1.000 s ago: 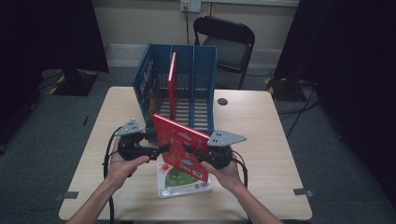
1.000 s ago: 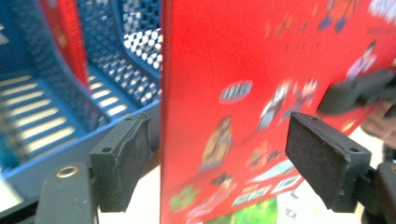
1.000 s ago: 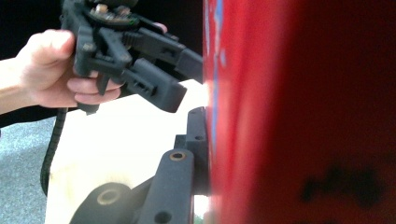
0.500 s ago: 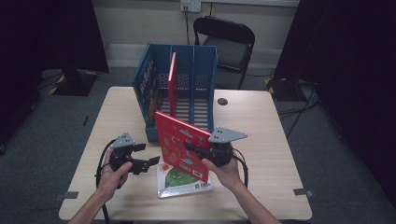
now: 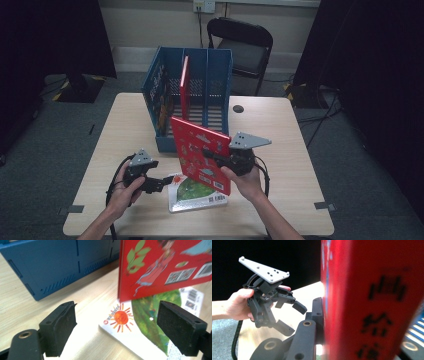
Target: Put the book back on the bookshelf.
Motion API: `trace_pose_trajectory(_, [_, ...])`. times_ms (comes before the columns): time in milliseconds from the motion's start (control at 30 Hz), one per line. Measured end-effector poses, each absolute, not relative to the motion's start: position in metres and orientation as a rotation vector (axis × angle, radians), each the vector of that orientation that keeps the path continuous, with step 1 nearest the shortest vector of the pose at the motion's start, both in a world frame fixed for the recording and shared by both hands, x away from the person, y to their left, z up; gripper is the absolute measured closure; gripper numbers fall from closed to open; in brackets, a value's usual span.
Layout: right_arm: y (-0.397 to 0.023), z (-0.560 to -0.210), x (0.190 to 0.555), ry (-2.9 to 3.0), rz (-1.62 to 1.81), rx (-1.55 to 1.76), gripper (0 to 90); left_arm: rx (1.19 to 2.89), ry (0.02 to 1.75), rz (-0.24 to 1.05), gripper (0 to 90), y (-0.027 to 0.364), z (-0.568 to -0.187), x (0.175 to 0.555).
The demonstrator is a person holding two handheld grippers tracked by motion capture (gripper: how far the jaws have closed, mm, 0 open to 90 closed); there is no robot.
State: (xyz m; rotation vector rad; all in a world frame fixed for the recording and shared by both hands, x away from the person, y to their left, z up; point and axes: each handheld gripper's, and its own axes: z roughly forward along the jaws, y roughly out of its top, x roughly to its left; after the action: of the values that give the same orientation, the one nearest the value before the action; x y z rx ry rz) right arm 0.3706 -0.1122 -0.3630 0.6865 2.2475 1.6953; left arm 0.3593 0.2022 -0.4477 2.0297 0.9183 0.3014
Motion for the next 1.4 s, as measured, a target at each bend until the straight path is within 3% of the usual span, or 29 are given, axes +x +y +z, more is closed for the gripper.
trace_pose_trajectory(1400, [-0.124,-0.309,0.394,2.061,1.711,0.81,80.6,2.043,0.885,0.346,15.5,0.199,-0.45,0.353])
